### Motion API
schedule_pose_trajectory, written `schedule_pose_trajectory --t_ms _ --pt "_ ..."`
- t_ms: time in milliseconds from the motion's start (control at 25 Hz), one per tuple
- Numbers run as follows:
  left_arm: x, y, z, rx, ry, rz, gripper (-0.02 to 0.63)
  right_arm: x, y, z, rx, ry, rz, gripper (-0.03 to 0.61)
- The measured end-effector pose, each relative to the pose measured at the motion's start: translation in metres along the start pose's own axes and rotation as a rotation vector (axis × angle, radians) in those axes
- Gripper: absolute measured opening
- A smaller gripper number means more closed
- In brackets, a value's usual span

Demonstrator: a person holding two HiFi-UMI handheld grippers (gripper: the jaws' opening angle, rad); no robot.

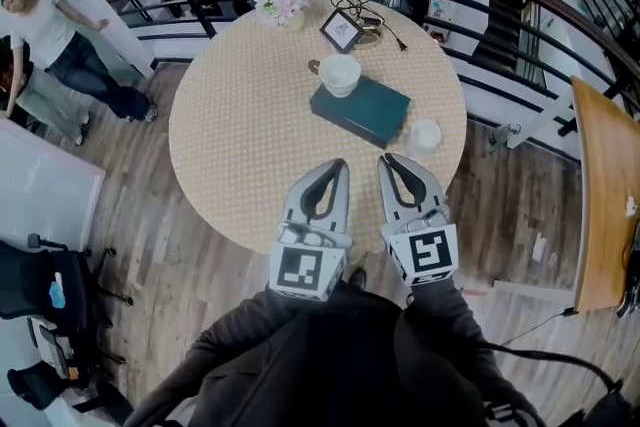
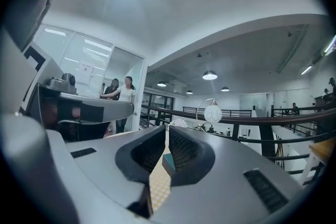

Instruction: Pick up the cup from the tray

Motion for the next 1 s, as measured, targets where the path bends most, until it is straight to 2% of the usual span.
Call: schedule_pose_trajectory --t_ms 320,520,920,1000 --pt "-0.012 0.005 -0.001 0.007 0.015 0.007 0.003 -0.002 0.005 -0.01 -0.004 0.02 0.005 0.024" --pt "-0.012 0.004 -0.001 0.016 -0.008 0.002 0.003 0.001 0.004 -0.01 -0.009 0.023 0.003 0.024" --pt "-0.015 0.001 -0.002 -0.036 0.006 -0.008 0.003 0.002 -0.001 -0.01 0.015 0.02 -0.007 0.025" --pt "-0.018 -0.003 -0.004 -0.035 0.014 -0.036 0.003 0.003 -0.004 -0.01 0.027 0.016 -0.017 0.025"
Point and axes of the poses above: the fingertips, and each gripper's own axes: x forward along the fingers, z to its right, y out of its top, the point moved 7 cm from there along -x, backward along the fingers, and after that the axes turned 5 degrees about z, right-handed, at the moved point
